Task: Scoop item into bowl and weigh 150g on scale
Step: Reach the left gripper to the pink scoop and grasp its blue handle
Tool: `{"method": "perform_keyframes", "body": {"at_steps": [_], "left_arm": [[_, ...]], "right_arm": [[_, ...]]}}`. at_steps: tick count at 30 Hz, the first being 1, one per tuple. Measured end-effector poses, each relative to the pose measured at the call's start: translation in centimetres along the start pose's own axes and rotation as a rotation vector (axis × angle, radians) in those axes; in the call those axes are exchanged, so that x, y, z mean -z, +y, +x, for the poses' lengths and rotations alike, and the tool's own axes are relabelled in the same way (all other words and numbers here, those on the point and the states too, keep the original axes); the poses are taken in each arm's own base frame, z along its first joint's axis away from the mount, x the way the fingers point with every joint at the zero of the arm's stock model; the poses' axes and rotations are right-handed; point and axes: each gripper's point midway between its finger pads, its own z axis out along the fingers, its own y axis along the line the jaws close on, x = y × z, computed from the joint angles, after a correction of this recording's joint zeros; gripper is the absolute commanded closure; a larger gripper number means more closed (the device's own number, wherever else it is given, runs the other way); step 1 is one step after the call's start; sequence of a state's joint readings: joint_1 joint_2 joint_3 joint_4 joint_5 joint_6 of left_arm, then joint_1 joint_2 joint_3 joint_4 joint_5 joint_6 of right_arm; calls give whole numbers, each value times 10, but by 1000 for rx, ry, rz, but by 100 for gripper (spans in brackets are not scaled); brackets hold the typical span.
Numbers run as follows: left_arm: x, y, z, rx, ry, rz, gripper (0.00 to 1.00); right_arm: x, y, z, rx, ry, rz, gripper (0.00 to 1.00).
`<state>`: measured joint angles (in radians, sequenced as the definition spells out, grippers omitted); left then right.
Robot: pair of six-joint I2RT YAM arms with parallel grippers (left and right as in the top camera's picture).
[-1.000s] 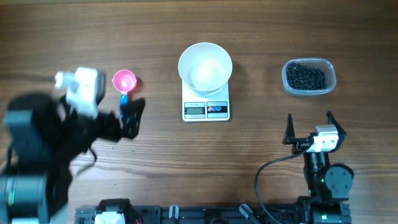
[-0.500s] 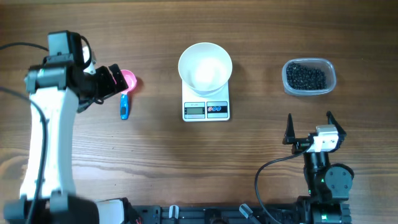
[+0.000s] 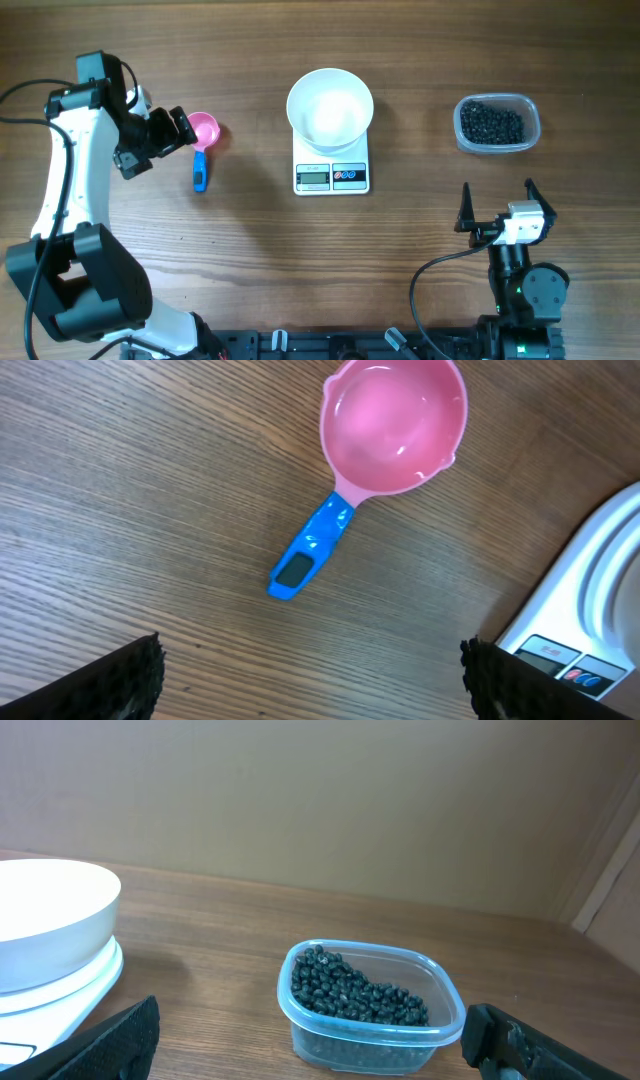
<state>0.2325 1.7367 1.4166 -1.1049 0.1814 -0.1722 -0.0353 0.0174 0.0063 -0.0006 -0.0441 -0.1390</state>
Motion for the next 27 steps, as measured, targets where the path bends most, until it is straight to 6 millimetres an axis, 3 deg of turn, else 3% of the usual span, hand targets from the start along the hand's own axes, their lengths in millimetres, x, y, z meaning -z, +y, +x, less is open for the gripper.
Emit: {"method": "perform_keyframes", "body": {"at_steps": [5,12,17,23,27], "left_arm": [[-14,-3,1,-71,17,31,0],[-57,2,11,-107,70,53,0],[-68,-11,13,-150,84,144,0],[-88,-8,25,-182,153,163,2],[-89,-10,27,-202,158,178,1]], "right_arm": [[0,0,0,0,0,0,0],[0,0,0,0,0,0,0],[0,0,0,0,0,0,0],[0,0,0,0,0,0,0],[0,0,0,0,0,0,0]]}}
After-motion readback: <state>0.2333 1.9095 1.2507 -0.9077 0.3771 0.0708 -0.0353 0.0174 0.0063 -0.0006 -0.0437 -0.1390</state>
